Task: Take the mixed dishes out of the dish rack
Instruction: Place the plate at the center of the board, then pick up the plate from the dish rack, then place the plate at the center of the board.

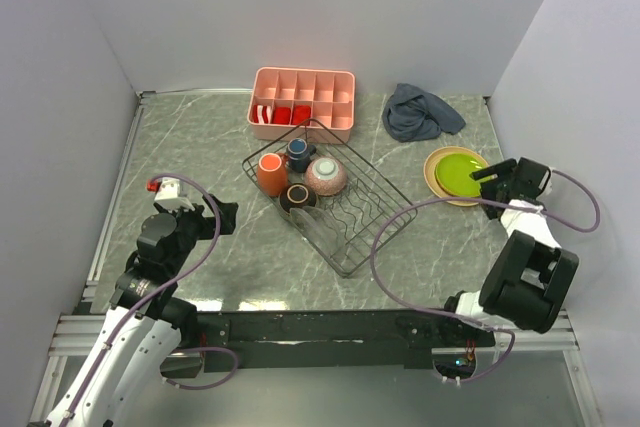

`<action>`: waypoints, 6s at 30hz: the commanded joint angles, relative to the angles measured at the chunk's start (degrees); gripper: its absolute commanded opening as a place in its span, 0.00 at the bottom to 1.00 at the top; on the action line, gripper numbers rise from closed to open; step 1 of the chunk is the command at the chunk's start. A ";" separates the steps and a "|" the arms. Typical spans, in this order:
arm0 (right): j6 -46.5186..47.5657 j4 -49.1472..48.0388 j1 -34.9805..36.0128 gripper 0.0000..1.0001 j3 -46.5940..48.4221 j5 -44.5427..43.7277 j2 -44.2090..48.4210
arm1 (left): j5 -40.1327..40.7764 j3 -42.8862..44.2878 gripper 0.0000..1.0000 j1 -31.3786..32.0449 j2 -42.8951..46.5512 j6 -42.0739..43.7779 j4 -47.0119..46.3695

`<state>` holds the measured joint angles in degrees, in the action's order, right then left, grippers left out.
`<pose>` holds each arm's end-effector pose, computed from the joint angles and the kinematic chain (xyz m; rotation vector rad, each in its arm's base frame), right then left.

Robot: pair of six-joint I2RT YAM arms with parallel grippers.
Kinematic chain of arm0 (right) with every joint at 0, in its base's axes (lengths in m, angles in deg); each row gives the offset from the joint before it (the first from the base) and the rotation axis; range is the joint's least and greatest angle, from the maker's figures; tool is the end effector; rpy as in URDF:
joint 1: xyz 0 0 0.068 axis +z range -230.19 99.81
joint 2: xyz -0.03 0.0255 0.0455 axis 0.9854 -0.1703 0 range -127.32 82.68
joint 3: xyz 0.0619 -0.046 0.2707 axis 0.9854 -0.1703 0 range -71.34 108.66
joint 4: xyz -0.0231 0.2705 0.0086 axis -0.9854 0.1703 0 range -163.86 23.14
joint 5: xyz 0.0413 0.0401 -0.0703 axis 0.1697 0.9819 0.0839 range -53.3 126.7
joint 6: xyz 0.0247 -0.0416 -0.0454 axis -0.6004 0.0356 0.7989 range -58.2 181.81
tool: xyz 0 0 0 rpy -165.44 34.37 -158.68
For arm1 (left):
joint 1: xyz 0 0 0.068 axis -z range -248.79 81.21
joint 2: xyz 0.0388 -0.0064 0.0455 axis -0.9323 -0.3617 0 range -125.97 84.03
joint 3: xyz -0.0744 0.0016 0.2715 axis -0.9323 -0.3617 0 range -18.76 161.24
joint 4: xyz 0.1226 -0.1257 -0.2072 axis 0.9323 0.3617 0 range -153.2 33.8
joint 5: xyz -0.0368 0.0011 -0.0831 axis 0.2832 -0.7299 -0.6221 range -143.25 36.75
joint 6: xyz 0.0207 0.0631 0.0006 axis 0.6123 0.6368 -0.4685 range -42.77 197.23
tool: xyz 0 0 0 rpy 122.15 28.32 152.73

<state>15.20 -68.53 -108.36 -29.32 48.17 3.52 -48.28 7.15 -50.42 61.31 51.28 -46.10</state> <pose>0.2707 -0.1330 0.1903 1.3293 1.9089 0.3943 0.1370 -0.0407 0.2626 -0.1837 1.8286 -0.4685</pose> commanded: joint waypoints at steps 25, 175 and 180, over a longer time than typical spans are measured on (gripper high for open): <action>26.31 15.86 54.78 0.89 6.94 -3.66 26.07 | 0.03 3.27 0.99 0.17 0.22 1.87 -2.69; 7.85 9.36 2.86 0.00 8.08 -5.84 12.28 | 2.59 1.86 0.99 0.26 2.24 4.16 -5.42; 6.36 7.78 0.48 0.00 8.96 -4.43 5.51 | 2.32 2.13 0.99 0.26 1.19 4.25 -5.24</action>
<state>25.23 -54.48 -106.43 -21.54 40.32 11.91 -45.85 8.05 -50.42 63.45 54.21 -49.24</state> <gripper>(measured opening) 0.038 0.995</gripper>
